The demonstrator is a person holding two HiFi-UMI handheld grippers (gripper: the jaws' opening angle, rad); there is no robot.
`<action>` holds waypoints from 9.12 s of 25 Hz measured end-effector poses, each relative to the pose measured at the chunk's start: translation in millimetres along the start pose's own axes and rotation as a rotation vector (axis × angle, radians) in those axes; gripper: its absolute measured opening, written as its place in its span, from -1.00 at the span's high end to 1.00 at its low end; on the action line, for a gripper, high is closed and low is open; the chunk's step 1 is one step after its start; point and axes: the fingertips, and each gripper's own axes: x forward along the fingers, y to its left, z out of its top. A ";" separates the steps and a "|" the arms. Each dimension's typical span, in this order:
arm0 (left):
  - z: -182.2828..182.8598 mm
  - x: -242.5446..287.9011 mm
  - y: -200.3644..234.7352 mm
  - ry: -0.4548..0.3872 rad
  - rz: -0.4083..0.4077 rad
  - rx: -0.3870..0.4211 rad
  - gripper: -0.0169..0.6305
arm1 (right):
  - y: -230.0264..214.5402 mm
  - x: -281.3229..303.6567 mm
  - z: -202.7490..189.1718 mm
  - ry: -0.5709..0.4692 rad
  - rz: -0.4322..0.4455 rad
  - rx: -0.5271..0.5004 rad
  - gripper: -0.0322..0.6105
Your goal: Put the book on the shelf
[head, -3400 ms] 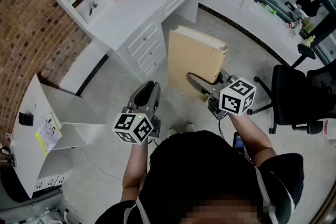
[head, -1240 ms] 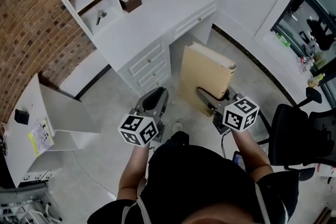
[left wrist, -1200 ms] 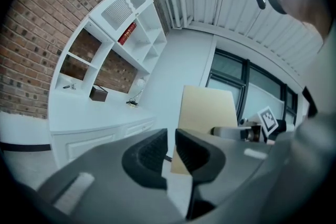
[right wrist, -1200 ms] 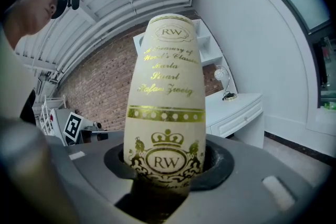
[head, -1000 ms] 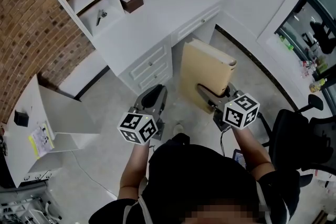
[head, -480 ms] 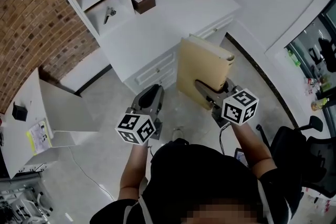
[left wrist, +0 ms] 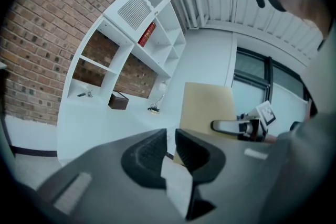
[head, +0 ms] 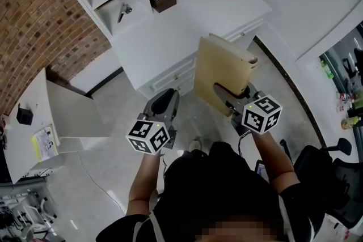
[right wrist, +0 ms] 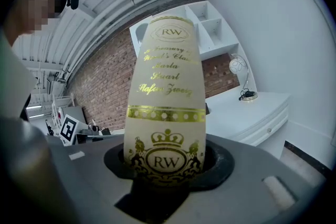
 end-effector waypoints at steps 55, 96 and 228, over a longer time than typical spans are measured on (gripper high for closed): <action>49.7 243.7 -44.4 -0.109 0.143 0.030 0.80 | -210.0 56.5 98.9 0.030 0.209 -0.128 0.20; 124.1 425.3 29.5 -0.105 0.032 0.057 0.79 | -342.0 160.5 175.7 0.046 0.111 -0.120 0.20; 474.8 620.2 -19.0 -0.431 0.213 0.532 0.90 | -465.5 229.2 672.6 -0.330 0.278 -0.552 0.20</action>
